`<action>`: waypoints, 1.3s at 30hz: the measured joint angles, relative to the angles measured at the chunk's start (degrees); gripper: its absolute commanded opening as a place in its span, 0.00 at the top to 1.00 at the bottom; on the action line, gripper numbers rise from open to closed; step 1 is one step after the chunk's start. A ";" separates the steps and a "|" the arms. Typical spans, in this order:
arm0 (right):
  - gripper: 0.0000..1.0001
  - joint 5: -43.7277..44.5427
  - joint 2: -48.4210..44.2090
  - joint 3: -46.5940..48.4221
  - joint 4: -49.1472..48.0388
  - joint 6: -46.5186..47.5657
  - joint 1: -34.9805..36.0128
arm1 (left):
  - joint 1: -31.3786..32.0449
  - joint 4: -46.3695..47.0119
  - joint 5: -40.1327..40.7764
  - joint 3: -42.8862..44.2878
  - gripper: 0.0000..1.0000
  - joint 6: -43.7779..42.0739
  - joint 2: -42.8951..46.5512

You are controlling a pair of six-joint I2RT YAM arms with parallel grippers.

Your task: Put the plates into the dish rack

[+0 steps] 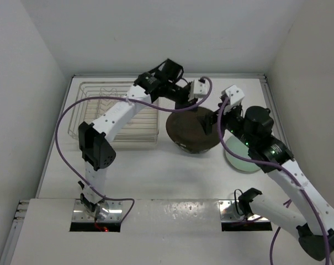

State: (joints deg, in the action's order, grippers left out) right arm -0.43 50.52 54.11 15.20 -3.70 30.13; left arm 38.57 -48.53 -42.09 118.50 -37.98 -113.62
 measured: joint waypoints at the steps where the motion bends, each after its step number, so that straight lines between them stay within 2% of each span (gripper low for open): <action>1: 0.01 0.17 -1.03 0.74 -0.63 0.04 0.00 | -0.07 -0.37 0.57 1.84 1.00 0.11 0.00; 5: 0.01 0.87 -4.20 1.75 -2.84 0.33 0.00 | -1.49 -0.50 5.35 12.15 1.00 -1.09 1.05; 10: 0.01 2.01 -4.83 1.75 -3.10 1.11 0.00 | -3.02 -0.39 13.29 12.94 1.00 -8.46 5.55; 15: 0.01 2.51 -3.52 1.73 -3.15 1.79 0.02 | -6.75 -4.24 20.48 7.67 1.00 -19.30 12.02; 23: 0.01 2.19 -0.90 -0.44 -5.27 1.77 0.02 | -26.60 -5.07 27.10 -0.90 1.00 -35.87 17.11; 26: 0.01 1.70 0.98 -0.79 -5.77 1.73 0.02 | -31.69 -5.68 29.44 -3.61 1.00 -41.44 17.18; 32: 0.01 1.46 2.67 -0.96 -5.95 1.51 0.04 | -33.48 -5.35 29.03 -9.77 1.00 -51.45 17.73; 39: 0.01 1.49 3.19 -1.05 -6.14 0.87 0.09 | -35.08 -4.31 24.92 -11.13 1.00 -57.07 17.64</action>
State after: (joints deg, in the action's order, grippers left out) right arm 1.06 53.71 53.06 9.06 -2.83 30.22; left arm 3.49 -52.84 -17.17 107.37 -95.04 -95.98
